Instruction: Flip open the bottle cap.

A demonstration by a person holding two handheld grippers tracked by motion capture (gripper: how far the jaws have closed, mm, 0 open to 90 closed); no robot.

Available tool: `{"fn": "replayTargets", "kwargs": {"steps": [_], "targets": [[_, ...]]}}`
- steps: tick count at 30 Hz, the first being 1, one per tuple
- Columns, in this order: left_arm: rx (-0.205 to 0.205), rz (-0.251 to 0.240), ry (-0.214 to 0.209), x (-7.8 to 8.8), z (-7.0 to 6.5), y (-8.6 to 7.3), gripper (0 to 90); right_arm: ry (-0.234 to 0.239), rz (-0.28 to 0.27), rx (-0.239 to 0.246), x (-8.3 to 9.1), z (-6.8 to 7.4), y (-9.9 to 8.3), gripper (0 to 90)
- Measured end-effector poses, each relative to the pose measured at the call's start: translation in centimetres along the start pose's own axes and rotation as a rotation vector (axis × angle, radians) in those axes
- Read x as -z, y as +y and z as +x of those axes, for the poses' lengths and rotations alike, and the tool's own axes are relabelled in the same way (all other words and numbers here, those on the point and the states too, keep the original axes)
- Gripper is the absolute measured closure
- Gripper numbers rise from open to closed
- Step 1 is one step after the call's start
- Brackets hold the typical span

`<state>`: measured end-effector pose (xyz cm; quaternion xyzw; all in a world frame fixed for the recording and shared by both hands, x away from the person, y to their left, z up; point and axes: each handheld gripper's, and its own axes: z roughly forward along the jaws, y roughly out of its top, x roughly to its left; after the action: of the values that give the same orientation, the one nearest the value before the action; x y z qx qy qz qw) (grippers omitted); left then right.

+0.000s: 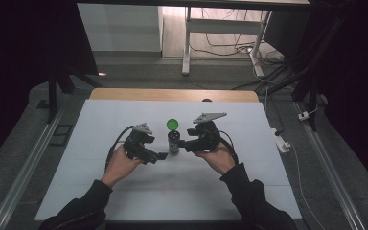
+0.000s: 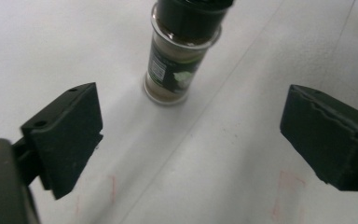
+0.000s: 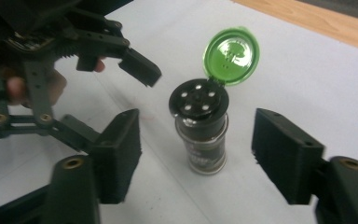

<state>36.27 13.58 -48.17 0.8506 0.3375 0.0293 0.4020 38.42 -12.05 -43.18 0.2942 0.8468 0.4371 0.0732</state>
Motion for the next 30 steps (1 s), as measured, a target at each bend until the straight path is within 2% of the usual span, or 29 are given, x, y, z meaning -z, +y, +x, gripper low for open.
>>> {"fn": "replayTargets", "kwargs": {"steps": [4,12,22,30], "targets": [[-0.006,-0.006,-0.002,0.9,-0.5,-0.4,3.7,0.011,0.015,-0.016,0.2,0.2,-0.5,21.7],[-0.001,-0.011,-0.003,2.5,-1.1,-1.7,1.2,0.012,0.025,-0.007,0.7,0.9,-1.5,11.7],[0.013,-0.035,-0.019,4.6,-1.6,-3.0,0.7,0.020,0.023,0.027,1.7,1.9,-2.3,5.5],[0.030,-0.073,-0.026,6.5,-2.2,-4.4,0.0,0.015,0.026,0.035,2.7,2.0,-3.2,0.6]]}}
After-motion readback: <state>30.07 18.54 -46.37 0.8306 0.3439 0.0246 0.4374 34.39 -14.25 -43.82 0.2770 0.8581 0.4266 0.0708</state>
